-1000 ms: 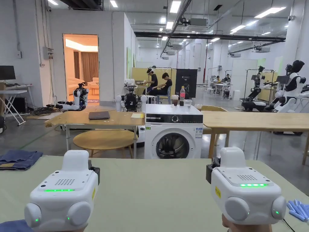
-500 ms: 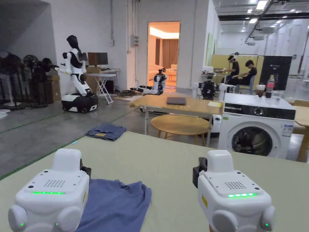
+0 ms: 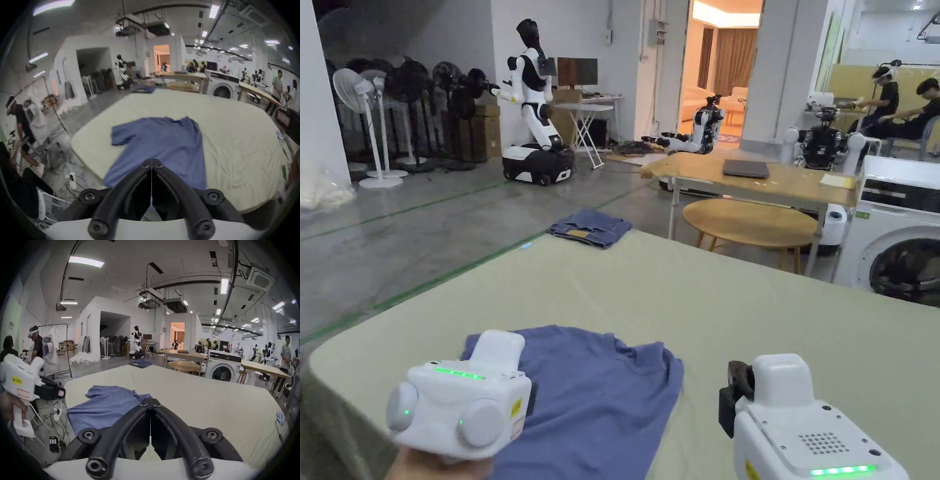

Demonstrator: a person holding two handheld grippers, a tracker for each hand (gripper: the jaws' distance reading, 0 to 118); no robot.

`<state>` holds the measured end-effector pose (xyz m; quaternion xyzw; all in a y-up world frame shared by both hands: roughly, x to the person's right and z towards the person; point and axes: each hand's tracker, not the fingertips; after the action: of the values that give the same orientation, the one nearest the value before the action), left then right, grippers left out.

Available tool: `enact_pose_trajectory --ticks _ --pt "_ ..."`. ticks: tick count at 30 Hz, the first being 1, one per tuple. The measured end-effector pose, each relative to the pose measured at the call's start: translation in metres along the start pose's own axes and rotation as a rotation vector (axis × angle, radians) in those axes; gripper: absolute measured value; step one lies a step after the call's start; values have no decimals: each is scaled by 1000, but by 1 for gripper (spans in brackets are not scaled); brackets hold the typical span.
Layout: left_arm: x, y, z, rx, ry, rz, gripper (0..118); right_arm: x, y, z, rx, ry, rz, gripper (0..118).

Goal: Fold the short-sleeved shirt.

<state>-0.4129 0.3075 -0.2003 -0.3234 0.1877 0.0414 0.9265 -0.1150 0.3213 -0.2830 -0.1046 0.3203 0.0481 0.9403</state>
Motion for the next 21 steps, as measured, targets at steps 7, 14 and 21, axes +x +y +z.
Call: enact_pose_trajectory --ticks 7,14,21 --pt "38 31 -140 -119 -102 -29 118 14 -26 -24 -79 -34 45 0" --pt "89 35 -267 -271 -177 -31 118 40 -51 -45 -164 -78 20 0" --pt "82 19 -295 -344 -108 -10 98 61 -70 -46 -212 -105 4 0"
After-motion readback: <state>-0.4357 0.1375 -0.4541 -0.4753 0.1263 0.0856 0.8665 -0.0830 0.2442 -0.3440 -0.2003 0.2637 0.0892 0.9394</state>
